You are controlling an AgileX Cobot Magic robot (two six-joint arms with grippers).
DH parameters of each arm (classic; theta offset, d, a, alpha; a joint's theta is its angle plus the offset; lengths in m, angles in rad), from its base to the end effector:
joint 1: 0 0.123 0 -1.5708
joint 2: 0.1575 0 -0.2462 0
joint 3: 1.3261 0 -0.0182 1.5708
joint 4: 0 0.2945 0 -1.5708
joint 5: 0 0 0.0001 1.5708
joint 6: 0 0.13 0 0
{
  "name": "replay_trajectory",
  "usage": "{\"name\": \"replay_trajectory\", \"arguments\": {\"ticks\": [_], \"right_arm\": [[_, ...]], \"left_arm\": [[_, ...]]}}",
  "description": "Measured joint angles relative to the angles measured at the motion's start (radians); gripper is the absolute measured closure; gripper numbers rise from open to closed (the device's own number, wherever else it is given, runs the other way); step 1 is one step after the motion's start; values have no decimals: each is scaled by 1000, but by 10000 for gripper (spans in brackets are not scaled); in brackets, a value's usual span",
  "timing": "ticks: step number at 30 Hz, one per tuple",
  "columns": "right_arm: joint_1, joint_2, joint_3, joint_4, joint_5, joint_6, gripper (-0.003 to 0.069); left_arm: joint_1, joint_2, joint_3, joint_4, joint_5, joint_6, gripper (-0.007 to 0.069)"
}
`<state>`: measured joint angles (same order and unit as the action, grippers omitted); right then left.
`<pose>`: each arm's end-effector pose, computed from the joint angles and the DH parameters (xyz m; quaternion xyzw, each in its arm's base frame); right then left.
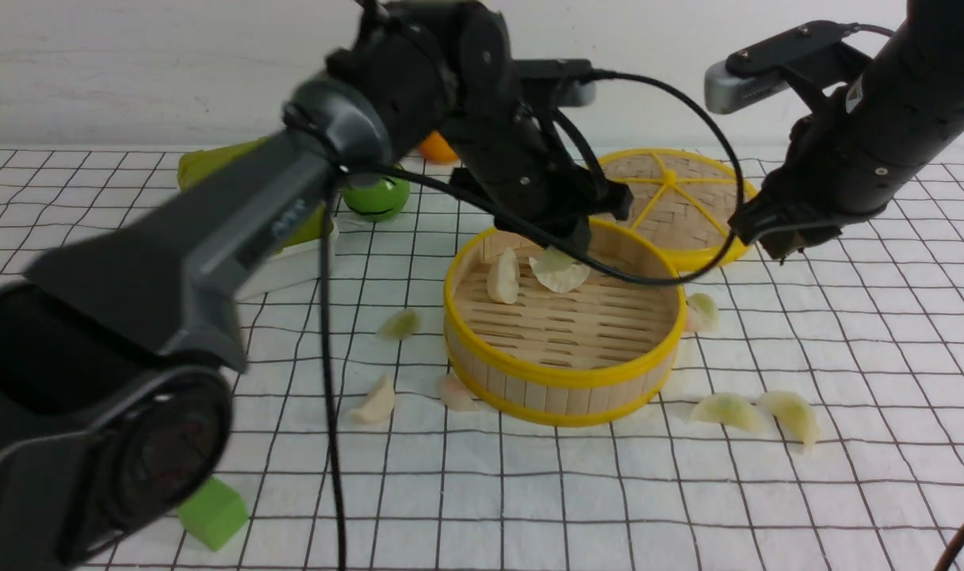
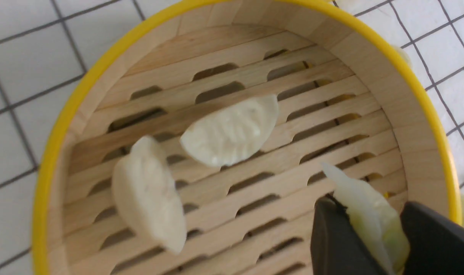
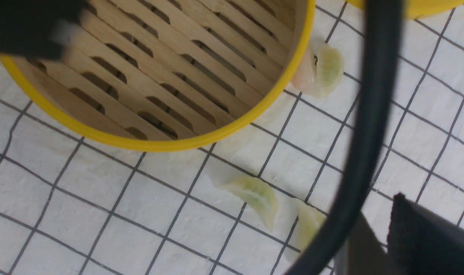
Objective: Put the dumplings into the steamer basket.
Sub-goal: Use the left arm to put the dumpling into the steamer, then use the right arm to grab a dumpling
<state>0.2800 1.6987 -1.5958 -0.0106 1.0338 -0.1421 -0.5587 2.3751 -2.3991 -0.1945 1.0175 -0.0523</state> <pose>0.4124 0.1173 0.2600 -0.2038 0.9445 0.0127 0.2574 0.4741 -0.3216 0.2143 0.2151 0.9162 -0.1880 0.2811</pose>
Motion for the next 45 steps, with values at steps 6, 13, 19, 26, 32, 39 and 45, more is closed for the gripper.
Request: {"name": "replay_trajectory", "arguments": {"ticks": [6, 13, 19, 26, 32, 39, 45], "right_arm": [[-7, 0, 0, -4, -3, 0, 503], [-42, 0, 0, -4, -13, 0, 503], [-48, 1, 0, 3, -23, 0, 503], [-48, 2, 0, 3, -18, 0, 502], [-48, 2, 0, 4, -4, 0, 491], [-85, -38, 0, 11, 0, 0, 451], [-165, -119, 5, 54, -22, 0, 395]], "left_arm": [[-19, 155, -119, -2, -56, -109, 419], [-37, 203, -126, -21, -123, -168, 419], [-62, 202, -126, 21, -181, -248, 419], [-80, 218, -126, 102, -219, -299, 313], [-96, 234, -134, 114, -236, -308, 190], [-97, 161, -258, 160, -62, -299, 175], [-97, 39, -336, 194, 94, -225, 175]]}}
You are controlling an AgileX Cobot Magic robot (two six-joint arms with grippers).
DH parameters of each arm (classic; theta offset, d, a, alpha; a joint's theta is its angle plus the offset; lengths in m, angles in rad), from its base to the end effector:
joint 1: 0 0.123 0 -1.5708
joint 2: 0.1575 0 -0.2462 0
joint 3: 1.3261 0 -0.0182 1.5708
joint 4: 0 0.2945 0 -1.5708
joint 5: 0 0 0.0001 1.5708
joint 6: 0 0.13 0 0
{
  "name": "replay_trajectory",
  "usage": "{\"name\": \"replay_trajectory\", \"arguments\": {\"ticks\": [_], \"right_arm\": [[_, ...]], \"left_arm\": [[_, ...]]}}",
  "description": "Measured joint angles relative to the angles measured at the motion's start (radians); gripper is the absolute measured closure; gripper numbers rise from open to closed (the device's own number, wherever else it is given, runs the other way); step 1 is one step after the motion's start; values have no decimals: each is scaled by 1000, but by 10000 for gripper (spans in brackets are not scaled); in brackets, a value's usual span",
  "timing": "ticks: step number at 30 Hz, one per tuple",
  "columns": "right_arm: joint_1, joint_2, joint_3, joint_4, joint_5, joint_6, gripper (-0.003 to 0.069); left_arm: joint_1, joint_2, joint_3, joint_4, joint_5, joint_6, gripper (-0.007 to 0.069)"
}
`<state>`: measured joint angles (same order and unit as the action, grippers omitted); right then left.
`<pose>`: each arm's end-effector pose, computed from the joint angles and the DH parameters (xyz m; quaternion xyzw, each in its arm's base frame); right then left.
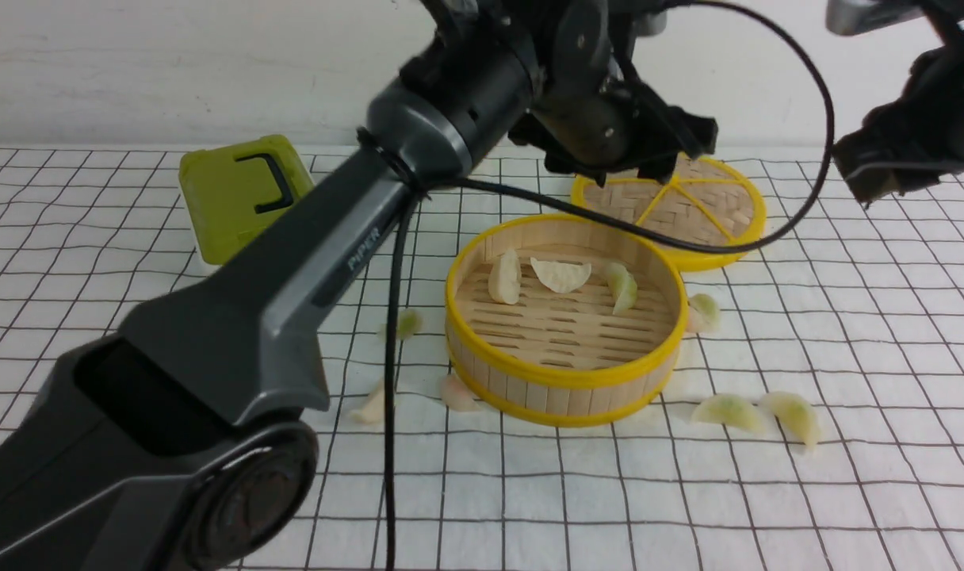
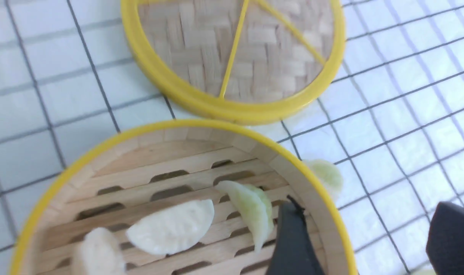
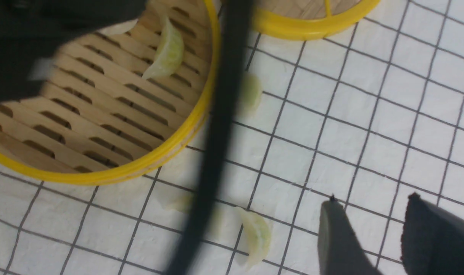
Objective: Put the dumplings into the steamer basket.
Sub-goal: Use the right arm to grab a dumpling, then use the right arm to put the dumpling into the steamer
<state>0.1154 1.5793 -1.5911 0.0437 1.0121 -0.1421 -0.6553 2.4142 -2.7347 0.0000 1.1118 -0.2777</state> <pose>0.4080 0.0521 0.3102 -0.1165 0.9390 0.0170 0.3231 0.4515 -0.3470 0.3051 0.1703 0.8914 -0.1889 0.3750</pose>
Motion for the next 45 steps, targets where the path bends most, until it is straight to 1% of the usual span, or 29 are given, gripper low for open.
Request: {"name": "replay_trajectory", "arguments": {"ticks": [1, 3, 6, 7, 8, 9, 11, 12, 13, 14, 16, 19, 20, 22, 23, 24, 25, 26, 27, 29, 32, 33, 36, 37, 39, 41, 43, 44, 45], "right_arm": [[-27, -22, 22, 19, -20, 0, 382], [-64, -42, 81, 51, -60, -14, 370], [-87, -51, 171, 89, -117, -51, 366], [-98, -44, 261, 133, -176, -100, 365], [-98, -42, 272, 133, -184, -107, 365], [-101, -16, 367, 197, -256, -160, 362], [-101, 5, 408, 231, -295, -187, 358], [-99, 50, 453, 275, -357, -226, 347], [-98, 60, 454, 279, -362, -233, 345], [-97, 97, 456, 300, -387, -255, 323], [-97, 142, 455, 312, -408, -268, 298], [-95, 209, 455, 310, -435, -275, 261], [-95, 230, 453, 303, -443, -275, 255], [-95, 270, 453, 291, -456, -278, 258], [-95, 270, 453, 291, -456, -278, 258], [-95, 282, 453, 290, -458, -278, 270], [-95, 299, 453, 290, -463, -278, 307], [-95, 304, 453, 289, -466, -278, 342], [-95, 305, 452, 289, -472, -278, 358], [-95, 307, 452, 289, -481, -278, 459], [-95, 307, 452, 290, -482, -278, 461], [-95, 307, 452, 290, -482, -278, 461], [-95, 306, 452, 293, -480, -278, 461], [-95, 306, 452, 293, -480, -278, 461], [-95, 293, 442, 293, -450, -278, 461], [-95, 284, 432, 293, -440, -278, 461], [-94, 239, 364, 321, -407, -278, 461], [-94, 239, 364, 326, -407, -278, 461], [-86, 221, 305, 377, -393, -278, 461]], "left_arm": [[0, -38, -8, 8, 77, 26, 178], [0, -95, -2, 36, 129, 64, 190], [0, -160, 25, 66, 129, 77, 206], [0, -227, 64, 94, 129, 81, 223], [0, -235, 64, 94, 129, 82, 225], [0, -331, 119, 114, 129, 91, 242], [0, -382, 155, 124, 129, 94, 252], [0, -480, 239, 151, 129, 99, 272], [0, -491, 250, 156, 129, 99, 273], [0, -572, 338, 189, 129, 100, 287], [0, -687, 476, 228, 129, 97, 306], [0, -825, 738, 271, 129, 57, 341], [0, -873, 810, 282, 129, 46, 351], [0, -976, 1031, 291, 111, 14, 383], [0, -983, 1031, 290, 111, 14, 383], [0, -1011, 1107, 296, 88, 2, 393], [0, -1064, 1212, 314, 40, -32, 404], [0, -1085, 1268, 332, 22, -54, 407], [0, -1102, 1299, 343, 8, -74, 408], [0, -1146, 1402, 409, -13, -166, 410], [0, -1200, 1493, 498, -17, -260, 410], [0, -1204, 1499, 505, -17, -267, 410], [0, -1276, 1590, 621, -21, -381, 410], [0, -1280, 1593, 627, -21, -387, 410], [0, -1327, 1642, 690, -23, -463, 407], [0, -1342, 1659, 705, -25, -482, 407], [0, -1368, 1714, 720, -36, -552, 407], [0, -1370, 1718, 721, -36, -558, 407], [0, -1376, 1753, 720, -60, -595, 407]]}}
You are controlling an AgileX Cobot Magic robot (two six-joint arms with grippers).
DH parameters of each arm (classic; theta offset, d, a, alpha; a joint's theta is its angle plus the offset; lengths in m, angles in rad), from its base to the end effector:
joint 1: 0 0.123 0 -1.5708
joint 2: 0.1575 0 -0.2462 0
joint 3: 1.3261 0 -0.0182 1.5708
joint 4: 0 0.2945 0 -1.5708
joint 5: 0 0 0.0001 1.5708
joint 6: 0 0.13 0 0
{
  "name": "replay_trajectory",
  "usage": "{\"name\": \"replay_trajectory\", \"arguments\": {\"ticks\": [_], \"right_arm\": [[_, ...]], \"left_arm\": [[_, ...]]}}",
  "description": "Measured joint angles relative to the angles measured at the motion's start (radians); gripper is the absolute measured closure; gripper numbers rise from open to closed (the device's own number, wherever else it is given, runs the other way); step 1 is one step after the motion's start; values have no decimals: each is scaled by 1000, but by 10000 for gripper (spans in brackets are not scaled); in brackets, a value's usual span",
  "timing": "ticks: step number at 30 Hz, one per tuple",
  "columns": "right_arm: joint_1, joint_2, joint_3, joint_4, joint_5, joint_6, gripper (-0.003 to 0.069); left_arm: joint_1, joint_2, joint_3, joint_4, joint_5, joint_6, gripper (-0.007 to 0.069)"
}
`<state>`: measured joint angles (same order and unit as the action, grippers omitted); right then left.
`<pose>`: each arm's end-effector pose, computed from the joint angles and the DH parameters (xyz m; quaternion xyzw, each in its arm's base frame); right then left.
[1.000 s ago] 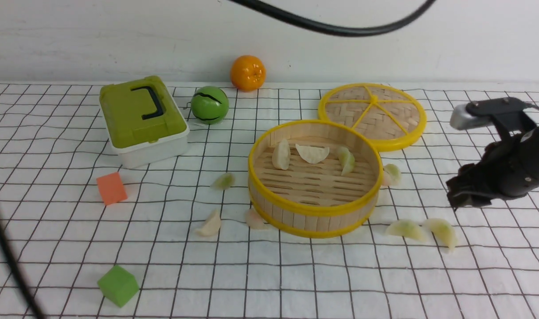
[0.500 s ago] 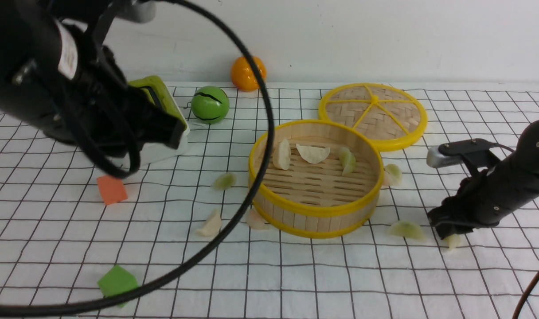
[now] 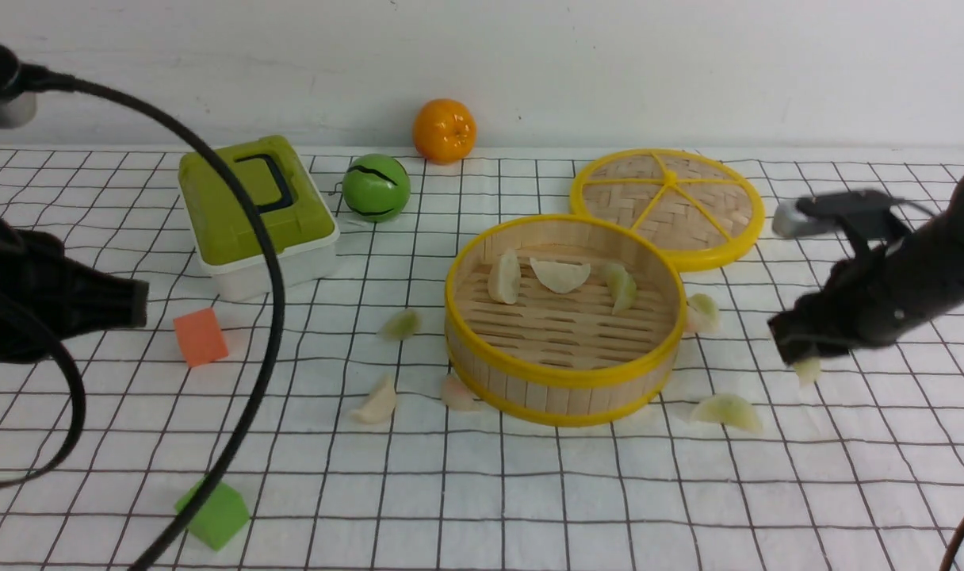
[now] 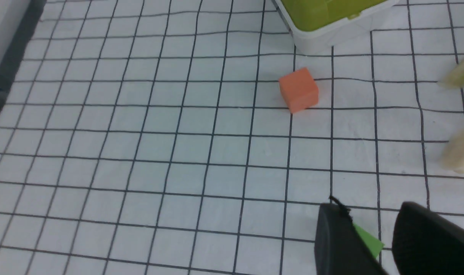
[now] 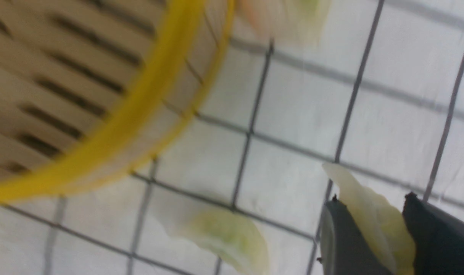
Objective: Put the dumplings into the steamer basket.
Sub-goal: Use the right arm to put the dumpling into the steamer
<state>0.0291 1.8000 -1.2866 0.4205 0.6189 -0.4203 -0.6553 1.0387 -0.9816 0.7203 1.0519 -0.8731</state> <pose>0.4353 0.0435 0.1393 -0.0811 0.9502 0.1086 0.2806 0.2600 -0.1059 0.2963 -0.0131 0.9047 0.0713 0.4197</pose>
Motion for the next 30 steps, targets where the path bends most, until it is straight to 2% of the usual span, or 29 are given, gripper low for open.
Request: {"name": "replay_trajectory", "arguments": {"ticks": [2, 3, 4, 5, 9, 10, 13, 17, 19, 22, 28, 30], "right_arm": [[15, -8, -44, 52, 14, -4, 461], [54, -5, -138, 126, 40, -24, 461], [60, -1, -148, 133, 47, -30, 461], [111, 20, -213, 177, 62, -50, 461], [249, 153, -381, 224, 83, -70, 461], [255, 153, -388, 224, 83, -70, 461], [338, 299, -489, 205, 80, -61, 461], [381, 425, -580, 130, 91, -7, 461], [383, 444, -594, 102, 103, 16, 461], [380, 474, -610, -7, 129, 99, 461], [380, 477, -618, -28, 123, 146, 461], [380, 478, -618, -7, 119, 148, 439]], "left_arm": [[0, 0, 34, -1, -31, -35, 407], [0, 4, 87, -2, -105, -75, 407], [0, 4, 93, -2, -114, -84, 407], [0, 14, 135, -5, -179, -116, 407], [0, 68, 178, -6, -335, -199, 407], [0, 72, 178, -6, -340, -199, 407], [0, 128, 180, -6, -375, -241, 407], [0, 184, 182, -29, -376, -251, 405], [0, 197, 182, -45, -376, -246, 403], [0, 222, 182, -78, -390, -241, 394], [0, 264, 179, -81, -451, -239, 388], [0, 304, 158, -81, -461, -232, 386]]}}
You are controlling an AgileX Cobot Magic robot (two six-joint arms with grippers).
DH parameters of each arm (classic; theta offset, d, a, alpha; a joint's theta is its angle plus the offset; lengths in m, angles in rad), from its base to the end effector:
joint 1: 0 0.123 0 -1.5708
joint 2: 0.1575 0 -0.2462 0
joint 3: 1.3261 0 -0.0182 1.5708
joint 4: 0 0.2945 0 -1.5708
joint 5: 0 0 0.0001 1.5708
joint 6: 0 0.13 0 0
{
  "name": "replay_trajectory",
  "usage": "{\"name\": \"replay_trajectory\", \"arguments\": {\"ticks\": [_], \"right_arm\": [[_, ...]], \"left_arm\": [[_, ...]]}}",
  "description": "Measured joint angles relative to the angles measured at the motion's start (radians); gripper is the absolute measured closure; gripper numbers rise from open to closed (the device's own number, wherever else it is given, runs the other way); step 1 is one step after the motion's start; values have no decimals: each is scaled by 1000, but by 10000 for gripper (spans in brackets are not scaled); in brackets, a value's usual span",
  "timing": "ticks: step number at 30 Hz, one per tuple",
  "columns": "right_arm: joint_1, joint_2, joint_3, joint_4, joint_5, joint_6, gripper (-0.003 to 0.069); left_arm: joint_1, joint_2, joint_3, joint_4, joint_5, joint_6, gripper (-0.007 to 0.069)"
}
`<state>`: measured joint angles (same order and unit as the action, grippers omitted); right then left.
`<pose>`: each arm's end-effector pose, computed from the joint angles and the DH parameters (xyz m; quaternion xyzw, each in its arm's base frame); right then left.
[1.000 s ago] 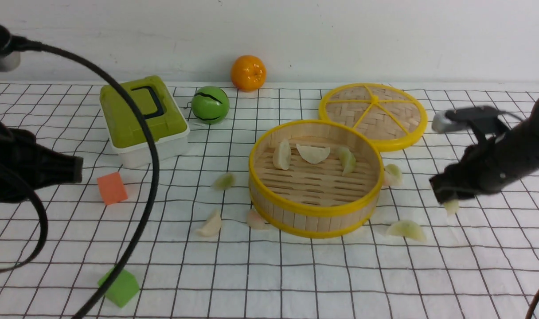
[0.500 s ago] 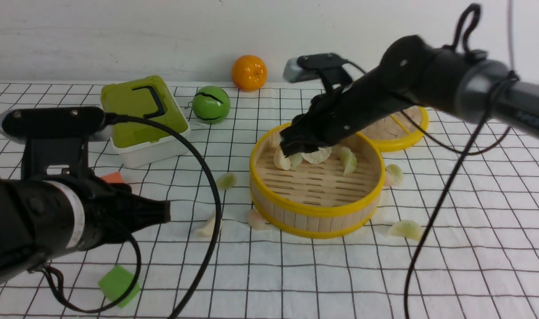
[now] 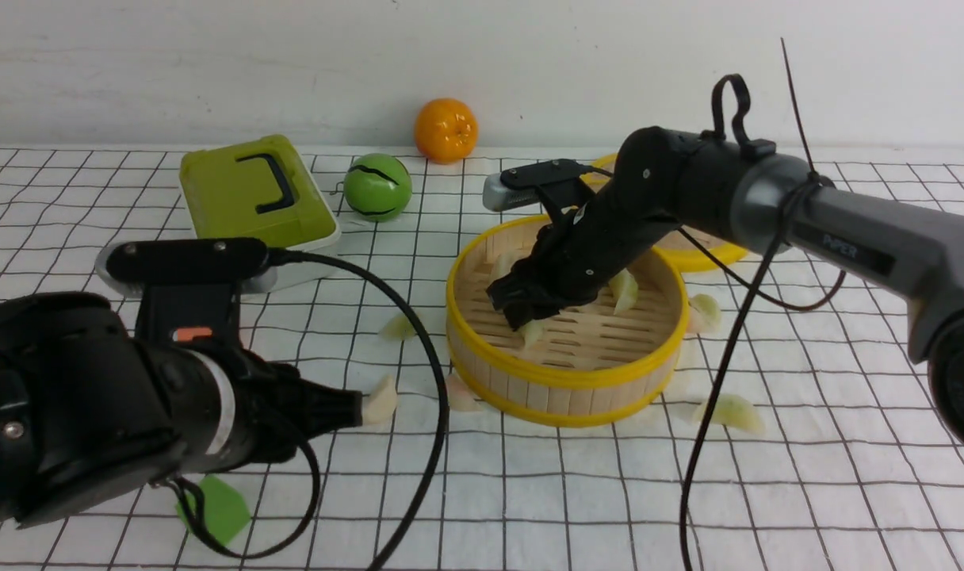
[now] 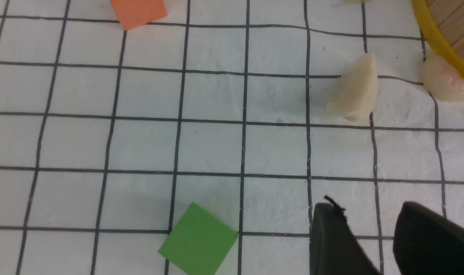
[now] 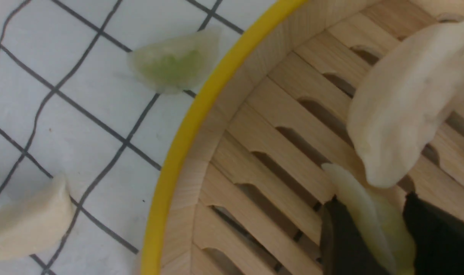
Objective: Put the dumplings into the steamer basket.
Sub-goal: Use the right arm to put the dumpling into the steamer, then use the left arm to grab a dumpling
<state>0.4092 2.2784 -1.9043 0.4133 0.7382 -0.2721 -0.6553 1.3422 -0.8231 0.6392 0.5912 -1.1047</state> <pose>0.4855 0.2489 0.1127 -0.2122 0.9248 0.1915 0.2512 0.2890 -0.1675 0.1638 -0.0050 0.9364 -0.0455 0.3479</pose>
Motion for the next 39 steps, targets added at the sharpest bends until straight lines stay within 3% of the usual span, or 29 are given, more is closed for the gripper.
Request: {"name": "replay_trajectory", "arguments": {"ticks": [5, 10, 11, 12, 15, 19, 28, 31, 34, 39], "right_arm": [[0, 1, -3, 34, 9, 1, 300], [-9, -69, -12, 18, 81, 2, 185], [-10, -69, -12, 16, 81, 2, 183], [-20, -118, -13, -4, 107, 2, 176], [-51, -212, -15, -52, 161, 2, 176], [-107, -328, -22, -99, 260, 2, 200], [-174, -437, -22, -108, 459, 2, 247], [-179, -445, -22, -110, 498, 2, 255], [-179, -446, -22, -115, 506, 2, 258], [-179, -446, -22, -152, 505, 2, 258]], "left_arm": [[67, 113, -109, -119, -13, 140, 348], [204, 208, -240, -439, 27, 539, 292], [204, 212, -245, -453, 30, 539, 291], [229, 245, -284, -548, 52, 670, 286], [245, 319, -353, -678, 78, 928, 280], [245, 438, -433, -729, 65, 1116, 277], [245, 618, -528, -628, 19, 1149, 252], [245, 662, -543, -609, 12, 1150, 268], [245, 669, -553, -609, 29, 1129, 356], [245, 659, -593, -607, 122, 1051, 355]]}}
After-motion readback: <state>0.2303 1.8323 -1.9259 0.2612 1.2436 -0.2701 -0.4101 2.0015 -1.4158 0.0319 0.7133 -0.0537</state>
